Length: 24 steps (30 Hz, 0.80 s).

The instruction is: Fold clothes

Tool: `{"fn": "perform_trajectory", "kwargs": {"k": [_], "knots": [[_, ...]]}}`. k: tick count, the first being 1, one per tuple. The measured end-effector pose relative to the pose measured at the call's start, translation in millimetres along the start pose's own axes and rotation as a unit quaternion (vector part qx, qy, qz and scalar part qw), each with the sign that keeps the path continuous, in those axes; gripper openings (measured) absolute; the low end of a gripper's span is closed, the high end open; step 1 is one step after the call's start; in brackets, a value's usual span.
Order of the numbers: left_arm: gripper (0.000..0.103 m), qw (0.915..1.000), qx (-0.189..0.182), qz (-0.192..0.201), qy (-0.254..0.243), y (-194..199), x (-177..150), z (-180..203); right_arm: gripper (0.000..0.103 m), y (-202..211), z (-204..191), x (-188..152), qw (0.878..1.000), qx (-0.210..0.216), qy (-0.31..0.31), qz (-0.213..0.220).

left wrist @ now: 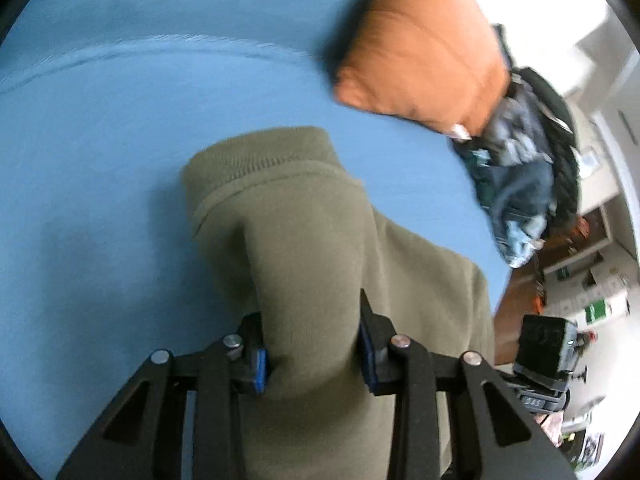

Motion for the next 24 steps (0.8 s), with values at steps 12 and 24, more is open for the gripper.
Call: {"fn": "perform_trajectory", "kwargs": {"k": [12,24], "knots": [[0.031,0.9672,-0.133,-0.043,-0.212,-106.2,56.4,220.6,0.027,157.4,116.4,31.7,0.959,-0.043,-0.135,0.245],[0.031,0.9161,-0.316,-0.023,-0.246,-78.9,82.7,317.2,0.029,326.2,96.8,33.4,0.909,-0.081,-0.039,0.407]]}}
Point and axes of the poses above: each gripper's, at about its wrist camera, not at the fingertips, and y roughly against the way its jaws point, z to its right, x to its top, the point moved 7 cm from there along -y, roughly the way its jaws point, and after that the axes turned 14 degrees about -x, right-handed, at the moved point
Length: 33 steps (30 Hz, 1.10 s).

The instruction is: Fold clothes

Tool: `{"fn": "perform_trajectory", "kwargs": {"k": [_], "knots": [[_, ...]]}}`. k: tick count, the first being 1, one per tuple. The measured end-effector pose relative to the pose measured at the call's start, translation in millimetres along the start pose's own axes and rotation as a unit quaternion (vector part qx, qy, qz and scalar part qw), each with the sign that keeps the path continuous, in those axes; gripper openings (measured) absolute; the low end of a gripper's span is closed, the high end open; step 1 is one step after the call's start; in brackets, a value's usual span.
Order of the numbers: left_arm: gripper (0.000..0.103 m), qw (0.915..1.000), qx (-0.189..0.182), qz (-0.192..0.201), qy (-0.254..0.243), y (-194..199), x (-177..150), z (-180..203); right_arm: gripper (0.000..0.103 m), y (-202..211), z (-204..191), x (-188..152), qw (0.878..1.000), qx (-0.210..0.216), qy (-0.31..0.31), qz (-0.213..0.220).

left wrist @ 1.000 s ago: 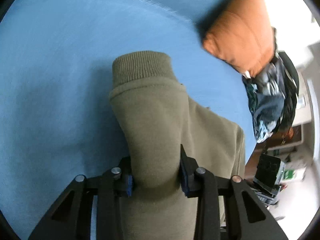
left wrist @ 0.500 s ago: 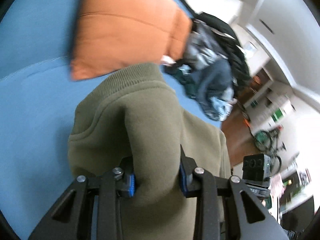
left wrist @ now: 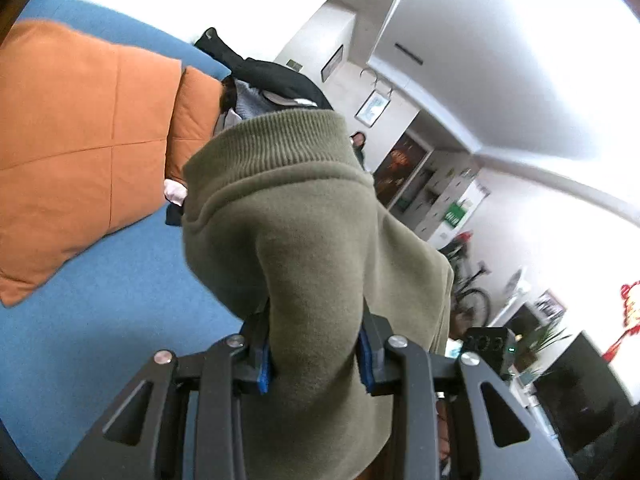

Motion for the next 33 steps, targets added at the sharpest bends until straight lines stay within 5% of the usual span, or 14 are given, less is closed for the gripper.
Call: {"fn": "perform_trajectory", "kwargs": {"k": [3,5,7,9,14,17,21,22,24,25,29,31,33], "knots": [[0.035,0.9976,0.010,-0.004,0.068,15.8,-6.2,-72.7,0.040,-42.5,15.0,4.7,0.998,-0.012,0.012,-0.064],[0.046,0.9855,0.098,-0.028,0.135,20.8,-25.3,-153.5,0.054,-104.1,46.4,-16.8,0.988,-0.079,0.011,-0.132],[0.042,0.9469,0.234,-0.080,0.205,41.0,-67.9,-231.0,0.056,-154.6,86.7,-44.9,0.967,-0.162,0.009,-0.196],[0.042,0.9243,0.274,-0.068,0.258,75.0,-105.3,-250.6,0.052,-172.2,120.6,-72.7,0.945,-0.220,-0.007,-0.242],[0.052,0.9319,0.230,-0.049,0.276,84.3,-153.8,-207.8,0.054,-130.9,126.0,-66.4,0.958,-0.177,-0.053,-0.220],[0.053,0.9348,0.207,-0.051,0.284,85.4,-183.5,-182.3,0.066,-115.0,114.3,-72.9,0.958,-0.161,-0.049,-0.231],[0.053,0.9298,0.191,-0.060,0.309,79.1,-220.2,-174.5,0.066,-126.0,111.3,-107.3,0.939,-0.164,-0.042,-0.301],[0.051,0.9296,0.176,-0.054,0.319,80.4,-222.3,-173.8,0.058,-128.5,110.7,-115.4,0.932,-0.168,-0.035,-0.318],[0.035,0.9282,0.145,-0.044,0.340,83.0,-226.1,-172.2,0.019,-130.0,109.6,-115.4,0.934,-0.172,-0.023,-0.312],[0.029,0.9294,0.140,-0.046,0.339,82.8,-224.4,-170.2,0.016,-128.8,109.3,-109.6,0.938,-0.177,-0.020,-0.299],[0.030,0.9428,0.176,-0.061,0.277,80.7,-216.9,-159.9,0.017,-129.4,127.0,-96.7,0.944,-0.173,-0.051,-0.276],[0.040,0.9388,0.223,-0.085,0.249,70.2,-221.7,-169.1,0.021,-131.2,143.4,-116.8,0.933,-0.169,-0.083,-0.308],[0.040,0.9436,0.253,-0.092,0.192,65.7,-212.9,-152.1,0.025,-122.5,146.6,-113.4,0.927,-0.185,-0.086,-0.316]]}}
Point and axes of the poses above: each gripper's, at about its wrist camera, not at the fingertips, and y roughly against the way its jaws point, z to its right, x to its top, the point moved 7 cm from there along -y, roughly the way its jaws point, and after that the axes turned 14 degrees about -x, right-handed, at the moved point
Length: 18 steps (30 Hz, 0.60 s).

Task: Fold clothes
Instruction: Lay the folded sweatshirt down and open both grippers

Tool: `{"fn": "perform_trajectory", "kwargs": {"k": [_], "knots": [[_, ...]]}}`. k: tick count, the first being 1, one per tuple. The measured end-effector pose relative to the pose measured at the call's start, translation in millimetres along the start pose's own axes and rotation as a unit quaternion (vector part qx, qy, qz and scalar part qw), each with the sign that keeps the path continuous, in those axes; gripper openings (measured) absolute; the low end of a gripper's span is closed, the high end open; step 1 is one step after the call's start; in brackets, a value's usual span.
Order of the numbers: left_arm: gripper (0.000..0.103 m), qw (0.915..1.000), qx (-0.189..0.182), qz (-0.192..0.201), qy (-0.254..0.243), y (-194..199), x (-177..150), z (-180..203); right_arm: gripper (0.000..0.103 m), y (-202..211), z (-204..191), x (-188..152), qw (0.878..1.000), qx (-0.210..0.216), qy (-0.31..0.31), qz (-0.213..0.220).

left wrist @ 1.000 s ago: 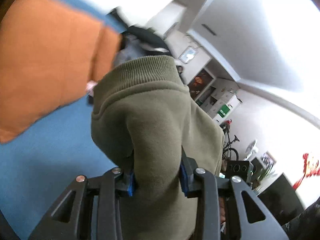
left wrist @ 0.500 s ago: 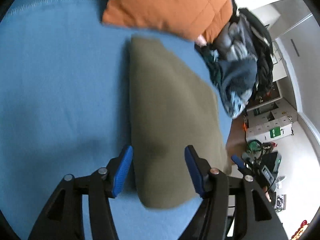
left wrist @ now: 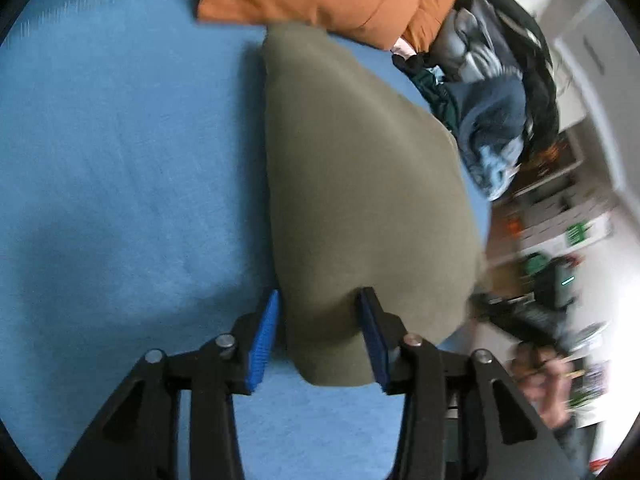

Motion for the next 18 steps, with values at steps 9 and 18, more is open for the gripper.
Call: {"fn": "perform_trajectory", "kwargs": {"k": [9,18], "knots": [[0.024,0.9805,0.128,-0.032,-0.145,-9.1,-12.4,28.3,0.028,29.4,-24.0,-14.1,0.985,-0.117,0.104,0.078],[0.028,0.9707,0.147,-0.039,-0.186,-6.5,-24.2,41.0,0.035,0.4,6.4,-13.7,0.982,-0.174,0.058,0.039]]}}
Point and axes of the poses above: each gripper's, at about its wrist camera, not at the fingertips, and y roughly against the way its jaws point, z to its right, x to its top, the point moved 7 cm from there along -y, roughly the way its jaws point, and after that the axes turned 14 degrees about -x, right-handed, at the moved point
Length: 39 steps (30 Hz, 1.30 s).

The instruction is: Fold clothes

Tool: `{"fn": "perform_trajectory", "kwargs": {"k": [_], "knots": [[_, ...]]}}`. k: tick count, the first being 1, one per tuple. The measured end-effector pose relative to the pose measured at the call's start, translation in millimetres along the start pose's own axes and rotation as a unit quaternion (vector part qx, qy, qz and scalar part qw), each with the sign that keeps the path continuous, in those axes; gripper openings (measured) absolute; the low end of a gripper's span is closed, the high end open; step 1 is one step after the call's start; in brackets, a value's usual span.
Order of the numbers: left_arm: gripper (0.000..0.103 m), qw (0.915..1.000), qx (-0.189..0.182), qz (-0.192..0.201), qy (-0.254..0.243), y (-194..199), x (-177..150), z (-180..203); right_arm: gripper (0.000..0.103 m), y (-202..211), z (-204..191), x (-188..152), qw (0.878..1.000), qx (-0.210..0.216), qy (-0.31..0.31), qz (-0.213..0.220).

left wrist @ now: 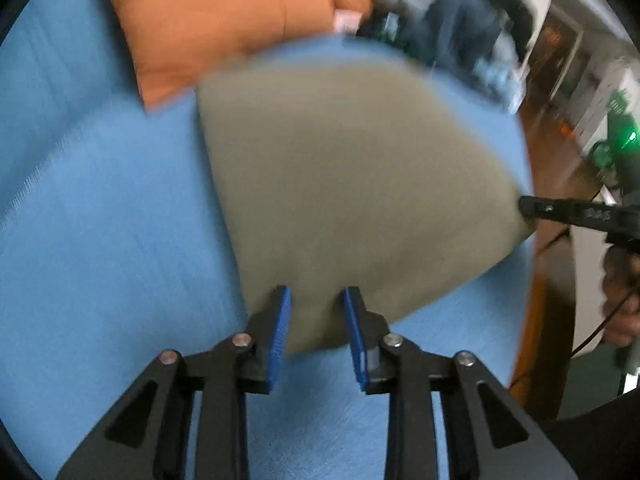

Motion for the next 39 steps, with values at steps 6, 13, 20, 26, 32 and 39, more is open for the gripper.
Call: {"fn": "perform_trajectory", "kwargs": {"k": [6,13,20,26,32,39], "knots": [[0.060,0.9998,-0.007,0.015,-0.009,18.4,-6.9,12.7,0.040,78.0,11.4,-1.9,0.992,0.040,-0.082,0.087],[0.068,0.9991,0.007,0.038,0.015,65.6,-37.1,37.0,0.079,147.3,-27.5,-60.1,0.981,0.006,0.028,0.192],[0.068,0.9970,0.011,0.065,0.040,120.8,-77.2,44.8,0.103,202.8,-24.8,-110.7,0.973,0.004,0.054,0.223],[0.073,0.9929,0.011,0.116,0.022,186.9,-83.4,78.6,0.103,248.5,7.4,-130.8,0.961,0.051,-0.017,0.271],[0.085,0.9829,0.070,0.167,-0.031,200.8,-58.3,111.7,0.103,257.1,13.9,-132.8,0.957,0.012,-0.027,0.288],[0.085,0.9894,0.087,0.111,-0.035,112.9,-44.9,105.7,0.103,226.7,-12.4,-112.1,0.961,-0.021,0.037,0.274]]}}
Point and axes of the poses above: each gripper's, at about its wrist camera, not at the fingertips, and y roughly against the way its jaws point, z to its right, x to its top, the point moved 7 cm from there along -y, roughly the way its jaws point, and after that the axes turned 14 degrees about -x, right-handed, at the moved point
